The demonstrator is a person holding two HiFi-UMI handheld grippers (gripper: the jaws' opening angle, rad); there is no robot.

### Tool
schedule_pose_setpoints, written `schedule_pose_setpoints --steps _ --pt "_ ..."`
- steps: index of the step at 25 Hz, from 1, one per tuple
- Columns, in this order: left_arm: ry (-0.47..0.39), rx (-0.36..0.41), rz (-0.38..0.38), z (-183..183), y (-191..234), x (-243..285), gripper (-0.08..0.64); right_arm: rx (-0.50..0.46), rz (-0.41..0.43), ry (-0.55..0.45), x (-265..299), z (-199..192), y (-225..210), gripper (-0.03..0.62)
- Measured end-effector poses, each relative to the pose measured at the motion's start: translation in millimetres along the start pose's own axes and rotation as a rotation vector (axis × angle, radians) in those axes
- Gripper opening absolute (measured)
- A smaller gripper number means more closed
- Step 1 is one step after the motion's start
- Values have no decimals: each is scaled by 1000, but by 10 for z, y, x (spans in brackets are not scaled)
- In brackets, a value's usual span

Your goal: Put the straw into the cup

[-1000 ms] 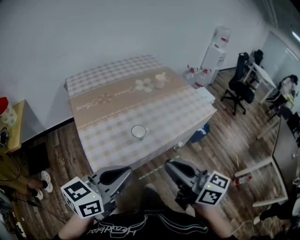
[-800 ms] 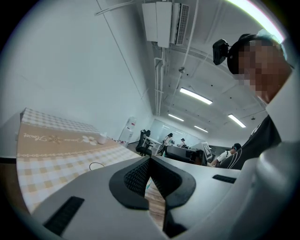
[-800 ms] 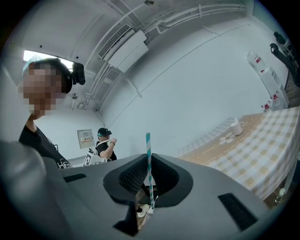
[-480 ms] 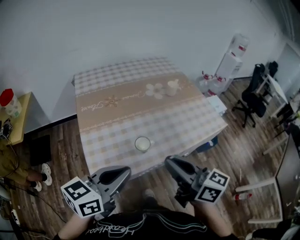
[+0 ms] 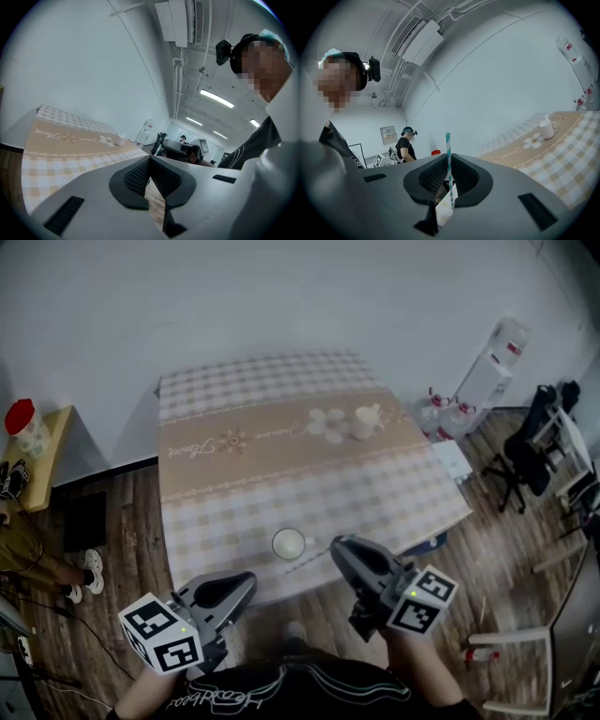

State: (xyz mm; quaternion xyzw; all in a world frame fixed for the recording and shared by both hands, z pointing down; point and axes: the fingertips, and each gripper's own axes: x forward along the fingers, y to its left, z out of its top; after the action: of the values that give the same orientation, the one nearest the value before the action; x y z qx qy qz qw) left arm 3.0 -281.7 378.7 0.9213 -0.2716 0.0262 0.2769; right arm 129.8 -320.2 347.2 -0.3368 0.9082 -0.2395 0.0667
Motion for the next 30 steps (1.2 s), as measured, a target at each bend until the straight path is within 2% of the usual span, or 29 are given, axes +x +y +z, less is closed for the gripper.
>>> schedule_pose_setpoints --steps 7,18,30 --pt "4 -42 58 -47 252 84 -3 -58 -12 52 287 -85 -356 34" --pt "12 -80 124 -76 515 169 -4 -35 -84 125 627 -516 -950 34" --pt "30 -107 159 -125 662 191 -3 14 -93 192 743 -982 -1208 34"
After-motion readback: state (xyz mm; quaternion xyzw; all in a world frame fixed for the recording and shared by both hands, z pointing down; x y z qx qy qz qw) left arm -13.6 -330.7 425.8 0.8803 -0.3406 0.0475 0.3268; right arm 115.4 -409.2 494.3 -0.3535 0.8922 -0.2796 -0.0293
